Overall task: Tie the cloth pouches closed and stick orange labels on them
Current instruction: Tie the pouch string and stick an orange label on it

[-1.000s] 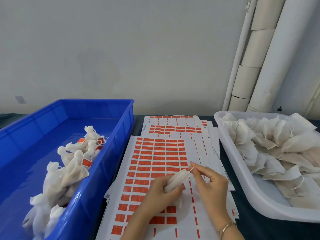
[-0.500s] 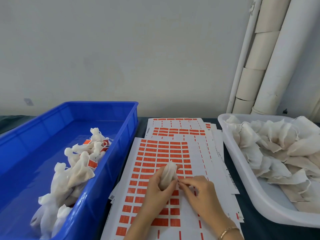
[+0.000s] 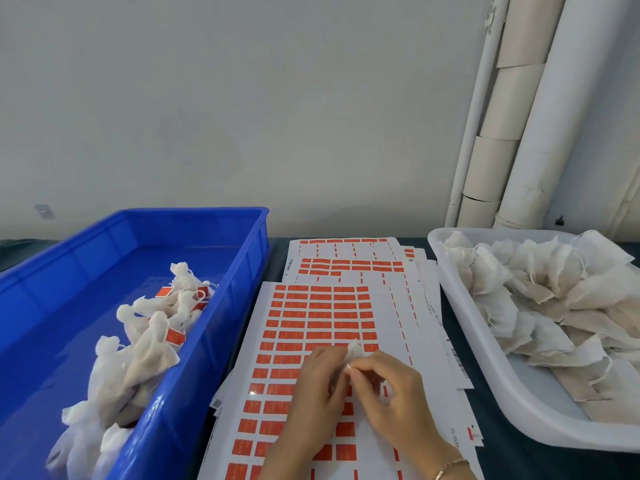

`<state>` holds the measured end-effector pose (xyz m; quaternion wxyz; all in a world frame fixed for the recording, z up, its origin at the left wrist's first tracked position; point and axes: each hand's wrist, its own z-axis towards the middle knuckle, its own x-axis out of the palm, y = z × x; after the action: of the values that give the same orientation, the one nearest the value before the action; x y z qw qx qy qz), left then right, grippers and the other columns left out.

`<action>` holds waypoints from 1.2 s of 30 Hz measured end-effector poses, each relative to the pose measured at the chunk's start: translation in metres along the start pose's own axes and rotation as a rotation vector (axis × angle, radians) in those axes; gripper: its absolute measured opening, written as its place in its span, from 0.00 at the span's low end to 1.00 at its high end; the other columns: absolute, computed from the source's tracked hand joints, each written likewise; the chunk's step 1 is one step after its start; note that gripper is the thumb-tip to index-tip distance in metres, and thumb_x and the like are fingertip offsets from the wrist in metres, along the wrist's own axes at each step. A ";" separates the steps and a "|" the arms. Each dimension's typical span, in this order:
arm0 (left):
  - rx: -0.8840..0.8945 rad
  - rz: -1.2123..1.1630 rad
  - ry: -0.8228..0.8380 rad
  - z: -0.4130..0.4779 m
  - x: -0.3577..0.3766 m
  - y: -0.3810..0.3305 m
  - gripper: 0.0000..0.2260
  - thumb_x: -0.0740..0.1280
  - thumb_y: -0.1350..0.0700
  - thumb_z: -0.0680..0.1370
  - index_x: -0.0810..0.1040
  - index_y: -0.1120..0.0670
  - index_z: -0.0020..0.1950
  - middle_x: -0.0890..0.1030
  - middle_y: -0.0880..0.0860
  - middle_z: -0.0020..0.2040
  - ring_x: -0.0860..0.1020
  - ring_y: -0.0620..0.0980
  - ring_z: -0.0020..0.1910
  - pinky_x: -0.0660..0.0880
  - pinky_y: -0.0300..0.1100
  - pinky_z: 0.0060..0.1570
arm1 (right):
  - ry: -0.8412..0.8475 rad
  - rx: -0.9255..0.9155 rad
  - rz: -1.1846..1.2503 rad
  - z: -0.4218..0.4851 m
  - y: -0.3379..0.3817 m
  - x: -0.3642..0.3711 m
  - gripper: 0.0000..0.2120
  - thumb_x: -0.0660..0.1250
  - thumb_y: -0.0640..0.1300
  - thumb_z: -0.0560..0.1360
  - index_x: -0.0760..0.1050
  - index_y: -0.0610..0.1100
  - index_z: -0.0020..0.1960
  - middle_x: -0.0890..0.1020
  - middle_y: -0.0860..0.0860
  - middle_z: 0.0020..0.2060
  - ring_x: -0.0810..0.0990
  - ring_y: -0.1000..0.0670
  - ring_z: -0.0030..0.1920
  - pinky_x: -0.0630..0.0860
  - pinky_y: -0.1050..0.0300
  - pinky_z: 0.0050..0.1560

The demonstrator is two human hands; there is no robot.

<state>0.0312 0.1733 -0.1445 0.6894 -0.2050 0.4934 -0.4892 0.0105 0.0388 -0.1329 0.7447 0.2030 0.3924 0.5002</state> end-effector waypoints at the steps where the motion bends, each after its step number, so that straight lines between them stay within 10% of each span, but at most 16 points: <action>1: 0.003 -0.028 -0.004 0.000 0.000 0.000 0.09 0.61 0.56 0.81 0.79 0.44 0.50 0.79 0.39 0.46 0.76 0.46 0.52 0.75 0.39 0.52 | -0.015 0.005 0.006 0.000 0.000 0.000 0.05 0.69 0.43 0.74 0.80 0.51 0.48 0.82 0.59 0.40 0.81 0.56 0.41 0.79 0.65 0.38; 10: -0.373 -0.363 -0.097 -0.002 -0.009 -0.011 0.16 0.54 0.38 0.74 0.78 0.42 0.47 0.79 0.35 0.43 0.77 0.33 0.46 0.71 0.23 0.40 | -0.122 0.172 0.014 0.003 0.001 -0.003 0.10 0.69 0.40 0.74 0.78 0.56 0.44 0.82 0.60 0.39 0.81 0.55 0.41 0.79 0.63 0.39; 14: -0.536 -0.409 -0.100 -0.003 -0.009 -0.006 0.05 0.56 0.46 0.80 0.70 0.42 0.52 0.76 0.40 0.51 0.78 0.41 0.49 0.74 0.26 0.36 | 0.000 0.327 -0.035 0.003 0.000 0.000 0.15 0.69 0.42 0.75 0.73 0.63 0.50 0.79 0.65 0.47 0.76 0.62 0.49 0.74 0.71 0.49; 20: -0.522 -0.520 -0.023 -0.002 -0.012 -0.013 0.14 0.59 0.37 0.72 0.78 0.39 0.52 0.80 0.40 0.49 0.80 0.44 0.51 0.76 0.34 0.45 | 0.055 0.490 0.133 0.007 0.004 0.002 0.09 0.70 0.48 0.74 0.75 0.62 0.50 0.81 0.61 0.46 0.78 0.60 0.48 0.75 0.70 0.47; 36: -0.437 -0.473 -0.041 0.004 -0.009 -0.007 0.07 0.65 0.51 0.78 0.81 0.51 0.45 0.82 0.44 0.39 0.80 0.45 0.43 0.75 0.30 0.41 | -0.134 0.616 0.333 0.008 -0.004 -0.001 0.04 0.74 0.41 0.71 0.81 0.48 0.44 0.85 0.56 0.37 0.83 0.57 0.41 0.78 0.69 0.40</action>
<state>0.0311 0.1776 -0.1328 0.5062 -0.4670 0.5114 -0.5140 0.0185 0.0373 -0.1302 0.5807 0.5117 0.4366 0.4586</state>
